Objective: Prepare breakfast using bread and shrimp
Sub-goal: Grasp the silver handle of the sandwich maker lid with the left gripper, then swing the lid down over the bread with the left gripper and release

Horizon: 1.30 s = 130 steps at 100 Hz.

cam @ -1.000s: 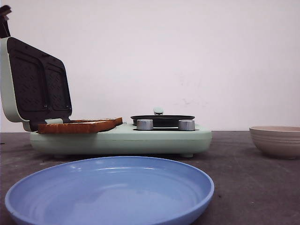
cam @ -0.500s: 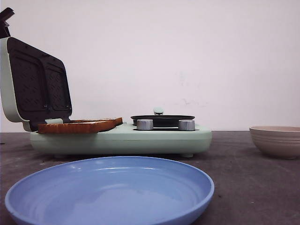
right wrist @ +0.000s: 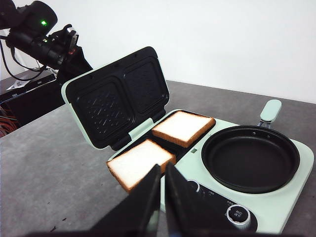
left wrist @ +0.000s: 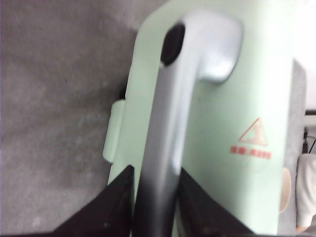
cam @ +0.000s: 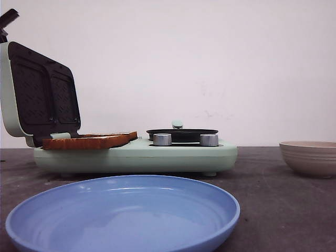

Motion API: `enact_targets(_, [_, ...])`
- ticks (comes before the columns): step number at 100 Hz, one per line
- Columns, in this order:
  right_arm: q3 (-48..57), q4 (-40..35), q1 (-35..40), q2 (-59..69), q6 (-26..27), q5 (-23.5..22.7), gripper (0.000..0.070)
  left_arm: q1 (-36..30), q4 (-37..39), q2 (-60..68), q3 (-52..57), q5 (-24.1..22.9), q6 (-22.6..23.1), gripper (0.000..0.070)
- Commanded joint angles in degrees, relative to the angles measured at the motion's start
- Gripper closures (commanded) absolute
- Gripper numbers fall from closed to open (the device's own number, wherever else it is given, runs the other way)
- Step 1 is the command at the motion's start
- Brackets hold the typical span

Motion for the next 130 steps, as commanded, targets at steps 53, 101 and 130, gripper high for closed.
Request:
enact_targets(53, [0.4,0.5,0.3,0.3,0.6,0.0,0.0695,-7.0,1.4,1.6,1.7,0.9,-0.2,0.0690])
enact_targets(101, [0.4,0.5,0.3,0.3,0.6,0.0,0.0695,-14.5,6.1,1.6,1.7,-1.4,-0.2,0.0690])
enact_targets(130, [0.4,0.5,0.3,0.3,0.6,0.0,0.0695,-18.7,9.6,1.6,1.7,-5.0,-1.4,0.0690])
